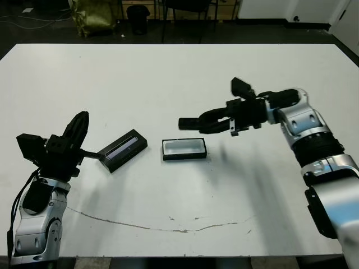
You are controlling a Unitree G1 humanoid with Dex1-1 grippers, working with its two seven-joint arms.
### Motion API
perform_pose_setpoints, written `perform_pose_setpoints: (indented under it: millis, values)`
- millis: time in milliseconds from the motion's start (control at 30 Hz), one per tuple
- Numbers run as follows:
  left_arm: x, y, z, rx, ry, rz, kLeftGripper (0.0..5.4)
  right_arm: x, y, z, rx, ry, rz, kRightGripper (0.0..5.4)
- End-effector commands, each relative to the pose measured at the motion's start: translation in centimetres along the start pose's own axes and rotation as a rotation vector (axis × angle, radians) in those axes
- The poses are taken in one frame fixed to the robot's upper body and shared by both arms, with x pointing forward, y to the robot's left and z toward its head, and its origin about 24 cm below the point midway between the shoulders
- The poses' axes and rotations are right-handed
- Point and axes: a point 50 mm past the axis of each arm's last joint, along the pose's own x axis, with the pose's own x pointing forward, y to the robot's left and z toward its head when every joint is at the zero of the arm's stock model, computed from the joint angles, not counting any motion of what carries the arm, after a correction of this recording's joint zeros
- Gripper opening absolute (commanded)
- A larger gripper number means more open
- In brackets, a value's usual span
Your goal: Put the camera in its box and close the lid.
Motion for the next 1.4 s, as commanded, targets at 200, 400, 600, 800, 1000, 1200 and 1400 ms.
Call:
perform_pose_setpoints:
  millis: [200,400,600,800,1000,1200,1400]
  values:
    - [0.0,0.1,-0.2,0.004,0.032,-0.006,0.0,0.2,0.2,0.5,0.01,0.076,0.045,0.64]
    - [0.1,0.1,-0.2,-0.003,0.037,-0.01,0.0,0.3,0.3,0.1,0.046,0.093,0.046,0.64]
    - [0.1,0.1,-0.2,0.001,0.029,-0.007,0.0,0.5,0.3,-0.2,0.05,0.116,0.053,0.64]
    - [0.0,0.0,-0.2,0.005,0.033,-0.007,0.0,1.0,0.5,-0.2,0.036,0.116,0.073,0.64]
    - [-0.1,0.0,-0.2,0.022,0.033,0.002,0.0,1.7,0.7,-0.1,0.008,0.131,0.08,0.64]
    - [-0.1,0.0,-0.2,0.0,0.04,-0.005,0.0,2.2,0.9,0.0,0.016,0.139,0.108,0.64]
    - [-0.1,-0.1,-0.2,0.009,0.043,0.002,0.0,2.9,1.2,0.1,0.011,0.155,0.123,0.64]
